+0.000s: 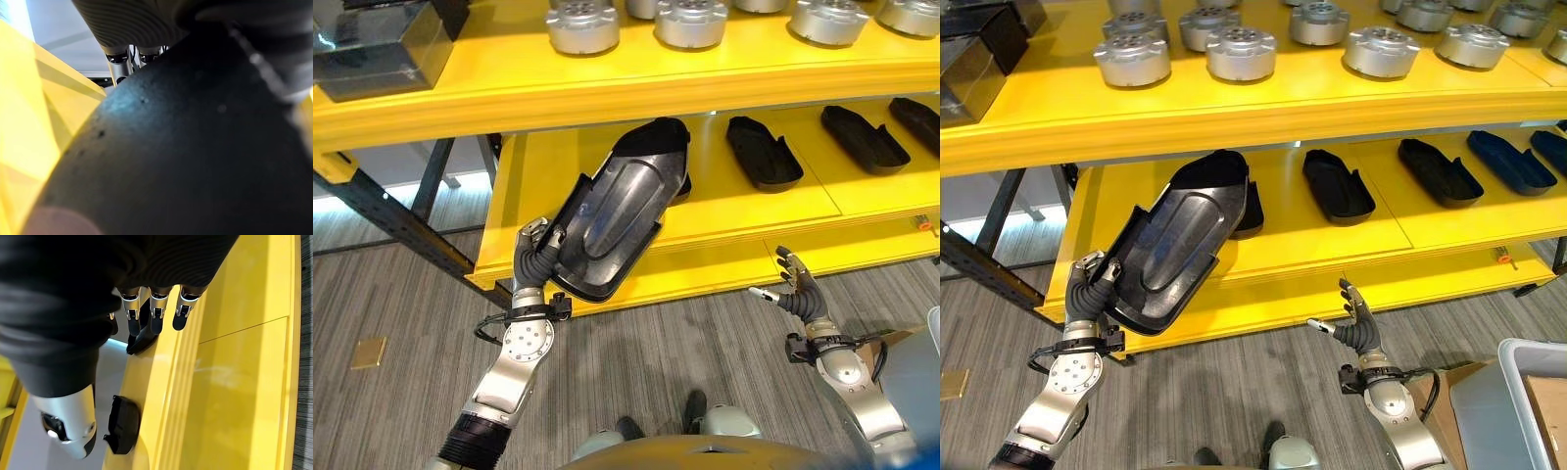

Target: Move parts from the plastic box to the shelf.

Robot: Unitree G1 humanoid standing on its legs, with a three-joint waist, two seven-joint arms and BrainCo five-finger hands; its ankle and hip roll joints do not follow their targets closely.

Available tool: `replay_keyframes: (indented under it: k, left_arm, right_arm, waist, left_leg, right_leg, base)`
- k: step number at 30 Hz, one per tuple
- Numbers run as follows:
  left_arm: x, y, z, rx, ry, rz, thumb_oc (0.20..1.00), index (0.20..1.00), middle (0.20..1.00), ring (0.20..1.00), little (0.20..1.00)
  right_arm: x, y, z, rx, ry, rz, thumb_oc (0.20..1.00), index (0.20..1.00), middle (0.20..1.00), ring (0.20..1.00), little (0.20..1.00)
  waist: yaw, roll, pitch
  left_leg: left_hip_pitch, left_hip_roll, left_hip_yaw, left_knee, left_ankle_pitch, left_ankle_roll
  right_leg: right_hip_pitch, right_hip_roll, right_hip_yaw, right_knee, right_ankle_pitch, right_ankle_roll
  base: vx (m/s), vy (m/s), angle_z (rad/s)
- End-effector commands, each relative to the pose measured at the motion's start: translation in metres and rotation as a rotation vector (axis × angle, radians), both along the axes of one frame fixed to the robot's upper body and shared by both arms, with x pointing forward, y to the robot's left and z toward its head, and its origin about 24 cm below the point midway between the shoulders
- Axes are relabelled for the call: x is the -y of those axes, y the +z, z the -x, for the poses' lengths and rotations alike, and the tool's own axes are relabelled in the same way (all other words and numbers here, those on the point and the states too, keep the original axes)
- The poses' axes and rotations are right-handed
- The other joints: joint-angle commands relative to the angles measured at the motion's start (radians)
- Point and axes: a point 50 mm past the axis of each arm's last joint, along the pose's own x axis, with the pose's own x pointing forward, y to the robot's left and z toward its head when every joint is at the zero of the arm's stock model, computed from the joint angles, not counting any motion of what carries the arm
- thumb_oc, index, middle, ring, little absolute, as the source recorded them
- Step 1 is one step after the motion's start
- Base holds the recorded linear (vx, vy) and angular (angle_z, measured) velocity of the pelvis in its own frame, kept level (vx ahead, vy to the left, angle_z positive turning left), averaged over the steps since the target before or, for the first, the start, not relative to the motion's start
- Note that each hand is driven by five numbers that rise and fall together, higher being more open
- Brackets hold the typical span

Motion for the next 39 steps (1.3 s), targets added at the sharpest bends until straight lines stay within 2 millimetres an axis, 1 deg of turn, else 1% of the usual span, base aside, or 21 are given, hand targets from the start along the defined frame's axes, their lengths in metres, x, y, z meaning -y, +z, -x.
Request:
replay_keyframes:
  k: [1, 5, 7, 8, 10, 12, 13, 15, 17, 18, 19, 20, 21, 24, 25, 26, 27, 29, 34, 38, 39]
  left_arm:
    - [0.005, 0.032, -0.011, 0.153, -0.037, 0.038, 0.2, 0.2, 0.2, 0.2, 0.2]
    - [0.003, 0.035, -0.012, 0.161, -0.022, 0.033, 0.2, 0.2, 0.2, 0.2, 0.2]
    - [0.002, 0.037, -0.013, 0.173, -0.005, 0.034, 0.2, 0.2, 0.2, 0.2, 0.2]
    - [0.002, 0.038, -0.013, 0.18, 0.001, 0.039, 0.2, 0.2, 0.2, 0.2, 0.2]
    - [0.003, 0.041, -0.013, 0.193, 0.023, 0.055, 0.2, 0.2, 0.2, 0.2, 0.2]
    - [0.003, 0.041, -0.014, 0.203, 0.046, 0.062, 0.2, 0.2, 0.2, 0.2, 0.2]
    - [0.002, 0.042, -0.014, 0.211, 0.066, 0.061, 0.2, 0.2, 0.2, 0.2, 0.2]
    - [0.0, 0.041, -0.013, 0.21, 0.076, 0.062, 0.2, 0.2, 0.2, 0.2, 0.2]
    - [-0.005, 0.038, -0.011, 0.204, 0.088, 0.077, 0.2, 0.2, 0.2, 0.2, 0.2]
    - [-0.007, 0.036, -0.01, 0.199, 0.092, 0.09, 0.2, 0.2, 0.2, 0.2, 0.2]
    - [-0.01, 0.031, -0.007, 0.199, 0.104, 0.109, 0.2, 0.2, 0.2, 0.2, 0.2]
    - [-0.011, 0.031, -0.007, 0.201, 0.103, 0.111, 0.2, 0.2, 0.2, 0.2, 0.2]
    - [-0.012, 0.03, -0.008, 0.198, 0.102, 0.112, 0.2, 0.2, 0.2, 0.2, 0.2]
    - [-0.01, 0.028, -0.011, 0.184, 0.082, 0.11, 0.2, 0.2, 0.2, 0.2, 0.2]
    - [-0.007, 0.028, -0.014, 0.172, 0.067, 0.107, 0.2, 0.2, 0.2, 0.2, 0.2]
    - [-0.004, 0.029, -0.018, 0.17, 0.061, 0.103, 0.2, 0.2, 0.2, 0.2, 0.2]
    - [-0.002, 0.031, -0.019, 0.185, 0.061, 0.093, 0.2, 0.2, 0.2, 0.2, 0.2]
    - [0.001, 0.033, -0.019, 0.198, 0.06, 0.085, 0.2, 0.2, 0.2, 0.2, 0.2]
    - [0.005, 0.03, -0.018, 0.18, 0.051, 0.102, 0.2, 0.2, 0.2, 0.2, 0.2]
    - [0.008, 0.034, -0.018, 0.199, -0.003, 0.091, 0.2, 0.2, 0.2, 0.2, 0.2]
    - [0.009, 0.035, -0.018, 0.2, -0.033, 0.095, 0.2, 0.2, 0.2, 0.2, 0.2]
  right_arm:
    - [-0.002, 0.018, -0.013, 0.107, 0.022, -0.023, 1.0, 1.0, 1.0, 1.0, 1.0]
    - [-0.004, 0.019, -0.015, 0.111, 0.028, -0.024, 1.0, 1.0, 1.0, 1.0, 1.0]
    - [-0.004, 0.02, -0.016, 0.11, 0.04, -0.022, 1.0, 1.0, 1.0, 1.0, 1.0]
    - [-0.003, 0.02, -0.017, 0.114, 0.044, -0.016, 1.0, 1.0, 1.0, 1.0, 1.0]
    - [-0.003, 0.021, -0.017, 0.122, 0.056, 0.001, 1.0, 1.0, 1.0, 1.0, 1.0]
    - [-0.003, 0.022, -0.019, 0.123, 0.067, 0.004, 1.0, 1.0, 1.0, 1.0, 1.0]
    - [-0.003, 0.022, -0.018, 0.12, 0.077, 0.009, 1.0, 1.0, 1.0, 1.0, 1.0]
    - [-0.001, 0.022, -0.015, 0.116, 0.081, 0.015, 1.0, 1.0, 1.0, 1.0, 1.0]
    - [0.003, 0.021, -0.008, 0.098, 0.078, 0.03, 1.0, 1.0, 1.0, 1.0, 1.0]
    - [0.005, 0.02, -0.005, 0.09, 0.076, 0.038, 1.0, 1.0, 1.0, 1.0, 1.0]
    - [0.009, 0.019, 0.0, 0.084, 0.078, 0.058, 1.0, 1.0, 1.0, 1.0, 1.0]
    - [0.01, 0.018, 0.001, 0.081, 0.075, 0.06, 1.0, 1.0, 1.0, 1.0, 1.0]
    - [0.01, 0.017, 0.002, 0.072, 0.074, 0.061, 1.0, 1.0, 1.0, 1.0, 1.0]
    - [0.01, 0.014, 0.003, 0.059, 0.072, 0.069, 1.0, 1.0, 1.0, 1.0, 1.0]
    - [0.011, 0.011, 0.004, 0.045, 0.063, 0.058, 1.0, 1.0, 1.0, 1.0, 1.0]
    - [0.008, 0.009, 0.004, 0.042, 0.082, 0.047, 1.0, 1.0, 1.0, 1.0, 1.0]
    - [0.003, 0.008, 0.004, 0.046, 0.099, 0.048, 1.0, 1.0, 1.0, 1.0, 1.0]
    - [-0.002, 0.01, 0.002, 0.063, 0.11, 0.038, 1.0, 1.0, 1.0, 1.0, 1.0]
    - [-0.016, 0.02, -0.006, 0.122, 0.183, 0.07, 1.0, 1.0, 1.0, 1.0, 1.0]
    - [-0.03, 0.031, -0.015, 0.197, 0.25, 0.137, 1.0, 1.0, 1.0, 1.0, 1.0]
    - [-0.036, 0.037, -0.02, 0.24, 0.281, 0.168, 1.0, 1.0, 1.0, 1.0, 1.0]
  waist:
    - [-0.014, -0.04, -0.011]
    - [-0.019, -0.04, -0.001]
    - [-0.025, -0.043, 0.005]
    - [-0.026, -0.046, 0.011]
    - [-0.015, -0.049, 0.036]
    - [-0.02, -0.046, 0.043]
    - [-0.029, -0.042, 0.038]
    - [-0.031, -0.039, 0.032]
    - [-0.03, -0.033, 0.018]
    - [-0.031, -0.032, 0.011]
    - [-0.035, -0.033, -0.002]
    - [-0.038, -0.034, -0.005]
    - [-0.042, -0.03, -0.01]
    - [-0.042, -0.021, -0.015]
    - [-0.043, -0.014, -0.017]
    - [-0.035, -0.016, -0.018]
    - [-0.03, -0.019, -0.018]
    - [-0.019, -0.027, -0.014]
    - [0.02, -0.043, -0.003]
    - [0.065, -0.053, 0.009]
    - [0.077, -0.063, 0.021]
  left_leg:
    - [-0.01, 0.004, -0.059, 0.04, -0.043, -0.04]
    - [-0.043, 0.011, -0.039, 0.122, -0.081, -0.03]
    - [-0.064, 0.015, -0.016, 0.193, -0.108, -0.026]
    - [-0.089, 0.026, -0.008, 0.255, -0.105, -0.035]
    - [-0.188, 0.11, -0.023, 0.427, -0.016, -0.1]
    - [-0.187, 0.173, -0.021, 0.432, 0.003, -0.105]
    - [-0.155, 0.206, -0.017, 0.369, 0.009, -0.094]
    - [-0.131, 0.224, -0.031, 0.296, 0.041, -0.1]
    - [-0.109, 0.277, -0.098, 0.184, 0.159, -0.149]
    - [-0.099, 0.299, -0.116, 0.154, 0.19, -0.164]
    - [-0.088, 0.36, -0.154, 0.107, 0.282, -0.2]
    - [-0.084, 0.373, -0.155, 0.102, 0.288, -0.203]
    - [-0.067, 0.377, -0.145, 0.083, 0.266, -0.199]
    - [-0.067, 0.343, -0.135, 0.095, 0.21, -0.181]
    - [-0.073, 0.312, -0.135, 0.106, 0.169, -0.166]
    - [-0.069, 0.248, -0.142, 0.098, 0.086, -0.134]
    - [-0.062, 0.217, -0.146, 0.088, 0.067, -0.123]
    - [-0.052, 0.176, -0.15, 0.069, 0.056, -0.109]
    - [-0.047, 0.126, -0.152, 0.021, 0.06, -0.086]
    - [-0.06, 0.107, -0.138, 0.011, 0.059, -0.068]
    - [-0.062, 0.097, -0.137, 0.016, 0.042, -0.049]
  right_leg:
    - [0.046, -0.021, 0.043, 0.025, -0.049, 0.096]
    - [0.043, -0.024, 0.043, 0.036, -0.063, 0.085]
    - [0.046, -0.029, 0.042, 0.043, -0.071, 0.076]
    - [0.051, -0.032, 0.045, 0.042, -0.074, 0.068]
    - [0.068, -0.02, 0.059, 0.056, -0.101, 0.032]
    - [0.062, -0.019, 0.06, 0.084, -0.126, 0.014]
    - [0.049, -0.029, 0.052, 0.111, -0.139, 0.01]
    - [0.043, -0.037, 0.049, 0.126, -0.144, 0.01]
    - [0.034, -0.051, 0.055, 0.158, -0.158, 0.008]
    - [0.03, -0.063, 0.055, 0.174, -0.165, 0.009]
    - [0.02, -0.092, 0.066, 0.21, -0.18, 0.011]
    - [0.018, -0.101, 0.069, 0.221, -0.184, 0.014]
    - [0.012, -0.122, 0.065, 0.254, -0.195, 0.02]
    - [0.012, -0.136, 0.073, 0.294, -0.216, 0.024]
    - [0.022, -0.132, 0.078, 0.293, -0.216, 0.032]
    - [0.032, -0.142, 0.084, 0.282, -0.195, 0.063]
    - [0.037, -0.145, 0.084, 0.267, -0.18, 0.078]
    - [0.039, -0.148, 0.08, 0.245, -0.156, 0.103]
    - [0.027, -0.161, 0.044, 0.261, -0.148, 0.131]
    - [0.014, -0.168, -0.01, 0.324, -0.169, 0.137]
    - [-0.038, -0.175, -0.011, 0.407, -0.147, 0.154]
  base:
    - [0.06, -0.134, -0.05]
    - [0.02, -0.125, -0.1]
    - [0.02, -0.094, -0.06]
    - [0.0, -0.124, -0.07]
    - [0.0, -0.138, -0.06]
    - [0.01, 0.043, -0.17]
    - [0.04, 0.167, -0.27]
    - [0.08, 0.234, -0.21]
    - [0.14, 0.367, -0.14]
    - [0.22, 0.547, -0.06]
    - [0.21, 0.525, 0.02]
    - [0.24, 0.582, 0.09]
    - [0.17, 0.39, 0.1]
    - [0.19, 0.376, 0.04]
    - [0.39, 0.607, 0.36]
    - [0.41, 0.658, 0.26]
    - [0.36, 0.591, 0.38]
    - [0.19, 0.351, 0.07]
    - [0.06, 0.221, -0.01]
    - [0.01, 0.139, -0.04]
    - [0.01, 0.039, -0.11]
